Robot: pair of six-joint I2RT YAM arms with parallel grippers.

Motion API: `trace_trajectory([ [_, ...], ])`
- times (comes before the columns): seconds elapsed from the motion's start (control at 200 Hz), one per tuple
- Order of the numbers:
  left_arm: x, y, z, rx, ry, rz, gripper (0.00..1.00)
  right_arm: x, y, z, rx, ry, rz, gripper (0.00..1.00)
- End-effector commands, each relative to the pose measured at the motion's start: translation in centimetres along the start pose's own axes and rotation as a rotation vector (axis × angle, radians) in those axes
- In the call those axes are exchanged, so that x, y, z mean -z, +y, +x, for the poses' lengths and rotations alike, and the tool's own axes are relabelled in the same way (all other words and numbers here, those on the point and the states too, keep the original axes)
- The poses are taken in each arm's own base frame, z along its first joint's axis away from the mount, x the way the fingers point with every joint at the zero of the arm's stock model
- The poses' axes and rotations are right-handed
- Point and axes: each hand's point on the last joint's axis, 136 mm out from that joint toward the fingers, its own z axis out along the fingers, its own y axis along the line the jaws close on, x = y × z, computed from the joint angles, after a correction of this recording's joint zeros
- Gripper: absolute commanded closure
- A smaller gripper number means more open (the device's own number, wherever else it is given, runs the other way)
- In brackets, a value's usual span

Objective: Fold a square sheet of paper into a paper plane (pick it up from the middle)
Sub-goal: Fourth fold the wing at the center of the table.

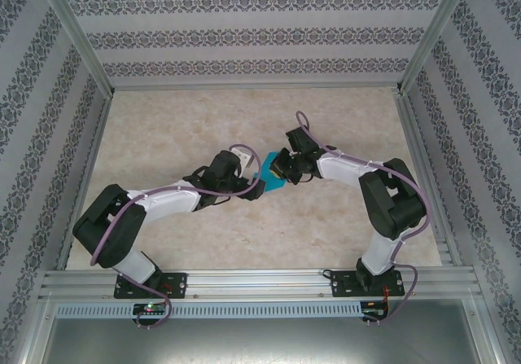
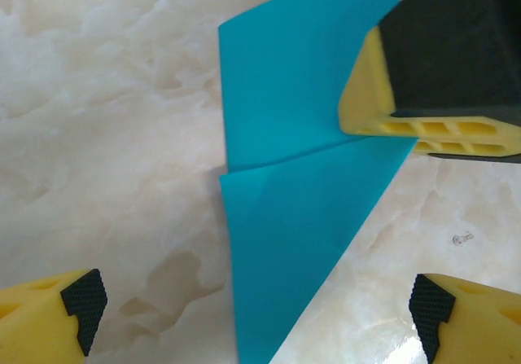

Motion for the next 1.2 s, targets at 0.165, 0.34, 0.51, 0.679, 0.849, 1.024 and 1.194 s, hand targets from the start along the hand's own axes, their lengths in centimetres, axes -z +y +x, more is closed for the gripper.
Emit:
trace_trajectory([
  [0.165, -2.1, -2.5, -0.1, -0.181, -0.059, 0.1, 0.06, 0.5, 1.2, -0.6, -0.074, 0.014, -0.034, 0.99],
  [0.34, -3.7, -3.6, 0.7, -0.302, -0.062, 0.121, 0.13, 0.6, 1.2, -0.2, -0.086, 0.04, -0.025, 0.97],
  [0.51, -5.0, -3.7, 0.9, -0.37, -0.068, 0.112, 0.29, 0.7, 1.0, 0.1, -0.082, 0.053, -0.009, 0.96],
  [0.679, -4.8, -3.7, 0.8, -0.391, -0.089, 0.109, 0.44, 0.7, 0.7, 0.1, -0.079, 0.06, 0.005, 0.95],
  [0.849, -4.3, -3.7, 0.4, -0.391, -0.13, 0.108, 0.51, 0.6, 0.6, 0.2, -0.08, 0.068, 0.007, 0.94],
  [1.024, -4.5, -3.8, 0.3, -0.387, -0.14, 0.112, 0.59, 0.5, 0.6, 0.4, -0.082, 0.081, 0.006, 0.92],
  [1.194, -4.6, -3.8, 0.3, -0.387, -0.139, 0.11, 0.69, 0.4, 0.5, 0.6, -0.092, 0.094, 0.01, 0.83],
])
